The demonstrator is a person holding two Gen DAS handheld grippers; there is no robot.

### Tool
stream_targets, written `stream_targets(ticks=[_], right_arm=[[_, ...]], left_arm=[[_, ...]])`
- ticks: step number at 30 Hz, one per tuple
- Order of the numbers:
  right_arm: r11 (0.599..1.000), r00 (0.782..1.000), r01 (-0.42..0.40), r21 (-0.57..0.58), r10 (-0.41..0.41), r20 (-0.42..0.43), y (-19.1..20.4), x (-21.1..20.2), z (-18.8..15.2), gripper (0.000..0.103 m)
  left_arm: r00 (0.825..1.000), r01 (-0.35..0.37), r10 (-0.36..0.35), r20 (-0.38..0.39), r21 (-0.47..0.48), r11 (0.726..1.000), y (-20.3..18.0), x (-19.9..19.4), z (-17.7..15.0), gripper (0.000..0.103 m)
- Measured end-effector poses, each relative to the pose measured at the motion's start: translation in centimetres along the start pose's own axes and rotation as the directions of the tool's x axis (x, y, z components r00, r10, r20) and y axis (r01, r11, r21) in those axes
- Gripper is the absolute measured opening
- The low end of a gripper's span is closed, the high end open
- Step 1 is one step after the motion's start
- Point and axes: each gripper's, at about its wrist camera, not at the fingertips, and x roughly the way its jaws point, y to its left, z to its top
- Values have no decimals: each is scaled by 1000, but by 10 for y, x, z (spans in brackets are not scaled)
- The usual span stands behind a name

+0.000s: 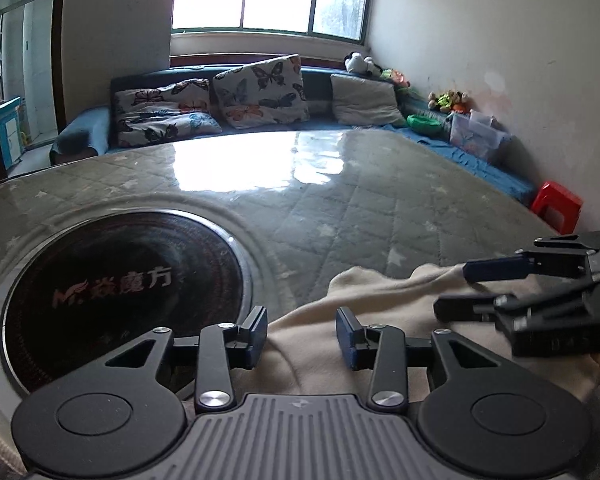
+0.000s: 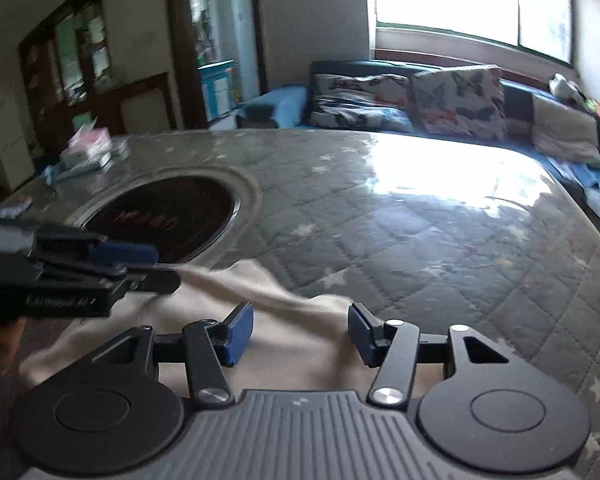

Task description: Fold clothes

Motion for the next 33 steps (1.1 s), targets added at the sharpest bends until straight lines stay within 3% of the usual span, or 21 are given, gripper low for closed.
stream_targets(ticks=[5,13,20,26,28,33], right_arm=[[997,1000,0,-80,1,20,24,-8,-6,55],[986,994,-112,-126,111,-14,56,-24,-25,57],[943,984,-176,-282,168,-52,94,-39,-42,60],[938,977,-200,-284,211,10,105,-47,-29,59],[927,964,-260,-270,267,-9,110,-42,-25,59],[861,906,-424,-282,409,-112,136,-32,-31,59]], left_arm=[[1000,-6,6,-2,4,1000,4,1,-1,42],[1000,2,-2,-7,-6,1000,12,3,-2,46],[1000,0,0,-7,-11,1000,14,1,-1,48],[1000,-20,20,-2,-8,1000,18,-4,-1,47],[1000,-27,27,-3,-5,1000,19,-6,-1,47],[999,-46,46,-3,-10,999,24,-7,-3,47]])
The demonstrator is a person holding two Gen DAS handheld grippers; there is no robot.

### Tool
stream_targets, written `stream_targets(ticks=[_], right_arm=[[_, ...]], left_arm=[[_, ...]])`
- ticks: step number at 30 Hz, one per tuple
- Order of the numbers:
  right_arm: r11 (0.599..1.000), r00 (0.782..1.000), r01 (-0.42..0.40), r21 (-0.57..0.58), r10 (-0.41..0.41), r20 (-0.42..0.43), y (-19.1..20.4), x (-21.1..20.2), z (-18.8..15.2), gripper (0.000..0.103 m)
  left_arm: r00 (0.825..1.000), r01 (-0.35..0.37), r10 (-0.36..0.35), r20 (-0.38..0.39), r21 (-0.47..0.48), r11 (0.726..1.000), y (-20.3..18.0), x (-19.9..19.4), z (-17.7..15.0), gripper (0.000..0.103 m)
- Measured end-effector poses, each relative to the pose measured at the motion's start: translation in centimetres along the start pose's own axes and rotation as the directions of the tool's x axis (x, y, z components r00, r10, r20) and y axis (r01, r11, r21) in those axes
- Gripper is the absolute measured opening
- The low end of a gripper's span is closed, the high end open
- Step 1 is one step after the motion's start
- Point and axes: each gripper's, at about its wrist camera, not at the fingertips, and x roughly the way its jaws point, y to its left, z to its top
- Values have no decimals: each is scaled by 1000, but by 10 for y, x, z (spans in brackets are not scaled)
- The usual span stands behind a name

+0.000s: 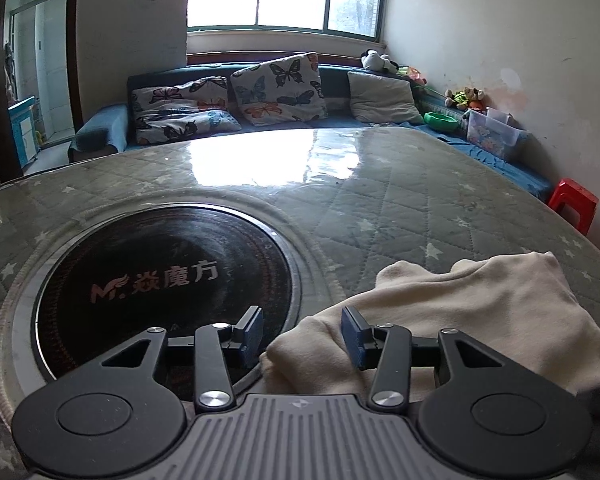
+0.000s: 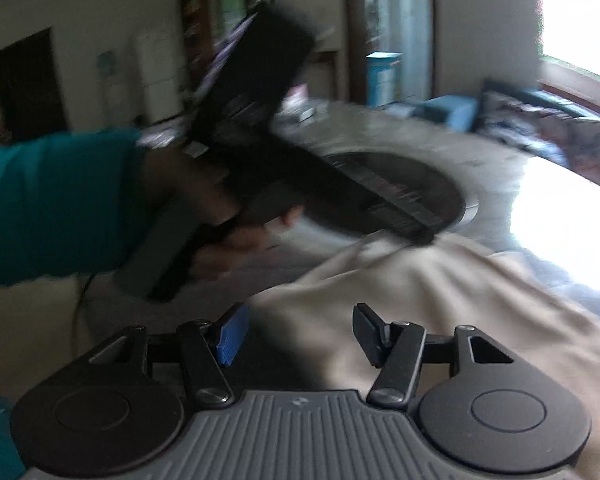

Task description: Fold clothes

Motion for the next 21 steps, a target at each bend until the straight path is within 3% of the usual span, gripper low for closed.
stream_targets(ticks=[3,7,12,18,21], right_arm=[[998,999,-54,-42,54,3,11,-5,-3,59],[999,999,27,17,-28,41,-10,-24,-1,59],[984,993,107,140,-114,37,-54,-39,-4,59],[943,970,236,234,-244,4,-99,-46,-18,59],[919,953,291,267,-302,-1,-113,-55,-31,59]], left_arm=[[1000,-15,15,6,-3,1000,2,-3,-2,47],[999,-28,28,32,-15,999,3,-16,-4,46],[997,22,-22,67,-6,1000,-6,-41,-11,46],[994,97,-99,41,45,994,-23,-53,-32,46],[996,88,-90,18,77,993,-29,-52,-45,46]])
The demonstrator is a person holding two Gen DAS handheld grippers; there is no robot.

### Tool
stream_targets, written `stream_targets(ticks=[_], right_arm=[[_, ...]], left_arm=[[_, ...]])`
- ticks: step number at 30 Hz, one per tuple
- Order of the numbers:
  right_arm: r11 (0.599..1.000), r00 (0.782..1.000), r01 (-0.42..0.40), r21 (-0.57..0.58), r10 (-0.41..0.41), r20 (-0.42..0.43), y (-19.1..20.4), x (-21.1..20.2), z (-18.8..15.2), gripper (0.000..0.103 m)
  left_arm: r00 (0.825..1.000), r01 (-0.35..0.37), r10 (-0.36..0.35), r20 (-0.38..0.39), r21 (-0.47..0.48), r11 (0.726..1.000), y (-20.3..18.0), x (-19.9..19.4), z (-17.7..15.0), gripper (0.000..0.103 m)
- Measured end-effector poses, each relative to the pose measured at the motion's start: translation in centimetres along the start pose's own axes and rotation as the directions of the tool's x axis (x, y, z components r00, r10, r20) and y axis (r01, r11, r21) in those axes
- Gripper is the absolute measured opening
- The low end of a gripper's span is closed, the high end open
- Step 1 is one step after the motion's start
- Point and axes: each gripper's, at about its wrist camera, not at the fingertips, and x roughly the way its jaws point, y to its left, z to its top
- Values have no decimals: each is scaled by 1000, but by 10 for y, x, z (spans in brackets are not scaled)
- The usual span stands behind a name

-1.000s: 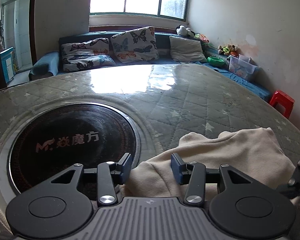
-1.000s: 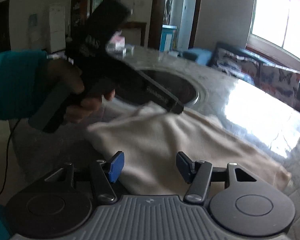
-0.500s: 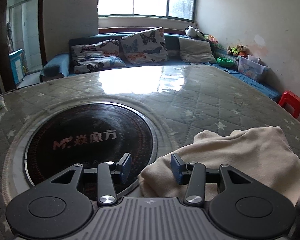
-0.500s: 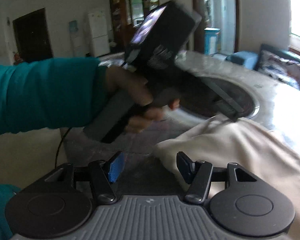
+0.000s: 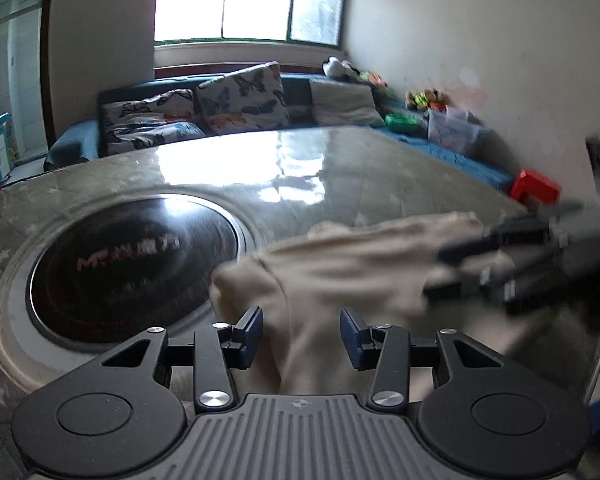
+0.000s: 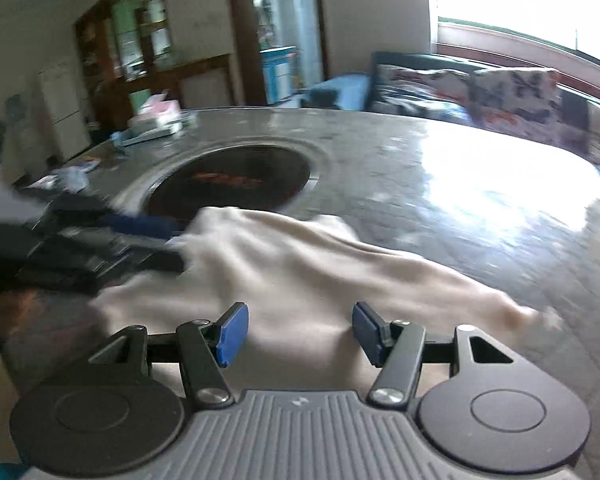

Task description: Fold clothes

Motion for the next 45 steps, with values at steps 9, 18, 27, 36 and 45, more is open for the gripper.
stream_targets(ticks=[9,18,27,36,45], right_arm=[[984,986,165,65,-167,28,-32,-7,-8,59],[971,972,233,50,-234,3,-39,17,13,59],[976,979,204,-72,-204,11,-14,-26,-11,64],[966,971,233,-116,-238,-35,0,-53,-56,66],[956,956,293,-24,-293,-9,-20,-61,-60,66]], left_arm=[[1000,-18,18,-15,-25,1000,6,-4,-10,46],[1000,-27,27,2,-46,999,3,-7,-2,46],[999,-30,28,-19,-60,998,5,-12,-18,48],[999,-37,35,-32,-59,998,8,-17,-24,50],[998,-50,48,-31,-90,995,9,-26,-28,51]])
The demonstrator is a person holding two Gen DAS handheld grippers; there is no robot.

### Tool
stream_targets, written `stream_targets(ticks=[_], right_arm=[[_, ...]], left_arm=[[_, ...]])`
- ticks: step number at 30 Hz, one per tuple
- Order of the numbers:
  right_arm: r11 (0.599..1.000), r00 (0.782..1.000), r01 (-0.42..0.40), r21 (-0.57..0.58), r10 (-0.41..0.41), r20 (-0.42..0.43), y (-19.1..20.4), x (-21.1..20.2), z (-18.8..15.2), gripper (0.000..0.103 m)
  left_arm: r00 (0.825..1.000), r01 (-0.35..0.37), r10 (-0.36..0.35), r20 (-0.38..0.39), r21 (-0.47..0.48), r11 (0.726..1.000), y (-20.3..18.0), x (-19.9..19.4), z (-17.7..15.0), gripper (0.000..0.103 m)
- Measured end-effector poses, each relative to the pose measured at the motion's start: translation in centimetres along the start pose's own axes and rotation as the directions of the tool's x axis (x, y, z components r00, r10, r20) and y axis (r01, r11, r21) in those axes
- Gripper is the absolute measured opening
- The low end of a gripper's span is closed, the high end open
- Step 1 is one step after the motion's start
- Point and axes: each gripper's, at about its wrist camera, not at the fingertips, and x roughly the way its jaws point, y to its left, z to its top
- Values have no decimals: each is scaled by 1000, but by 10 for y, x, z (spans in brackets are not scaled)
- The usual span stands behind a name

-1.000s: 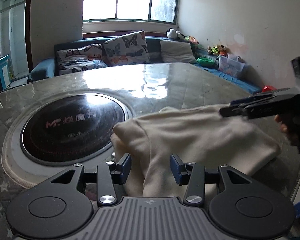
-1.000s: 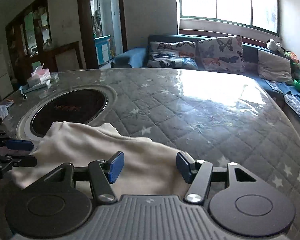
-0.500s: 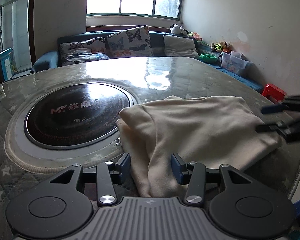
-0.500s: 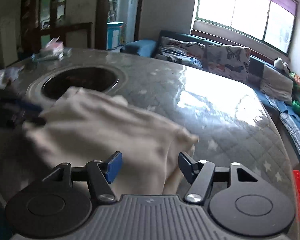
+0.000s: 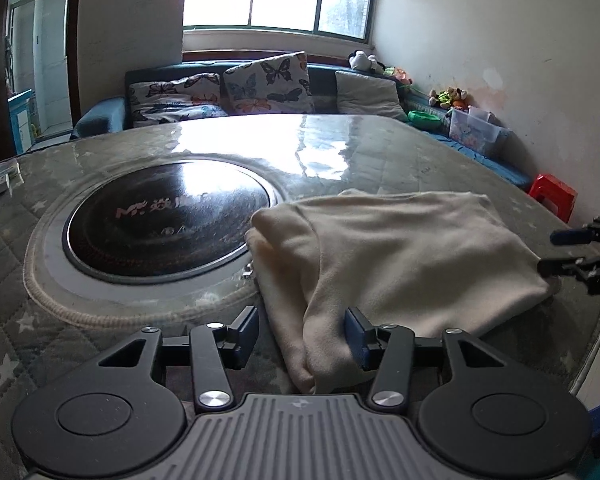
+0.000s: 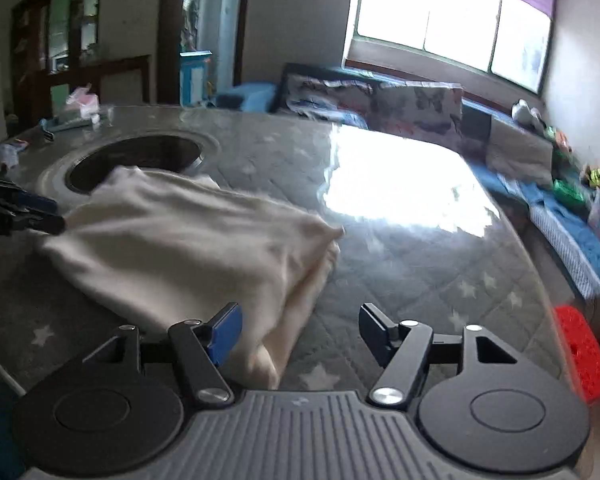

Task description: Fold clothes

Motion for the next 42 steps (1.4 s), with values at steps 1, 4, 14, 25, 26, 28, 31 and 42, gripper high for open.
stream_targets(ticks=[1,4,14,25,26,28,31,42], right_arm=[[1000,1000,4,-2,-5,-14,0,3,-3,67],[1000,1000,6,5,-6,-15,0,2,-4,67],[996,997,-61,-66,64,41,19,-8,16,68],[923,960,-259,-284,278,25,90,-2,49,65],[911,955,-274,-308,295,21,99,-1,52,65],[882,943,-308,-355,333,8,117,1,56,63],[835,923,-354,-422,385,-14,144,4,61,60],[725,889,-421,-545,449,-91,210,24,60,43]], left_arm=[[1000,-2,2,-6,-4,1000,1,0,-1,51],[1000,-2,2,-17,-23,1000,3,0,-3,51],[1000,26,-28,-8,-130,991,16,-2,-4,50],[996,93,-94,-2,-140,986,18,-3,-3,25],[996,93,-93,3,-153,984,21,-5,-3,25],[996,86,-84,19,-171,981,26,-11,-2,26],[999,36,-30,32,-202,979,37,-18,1,45],[999,17,0,50,-329,944,59,-26,10,72]])
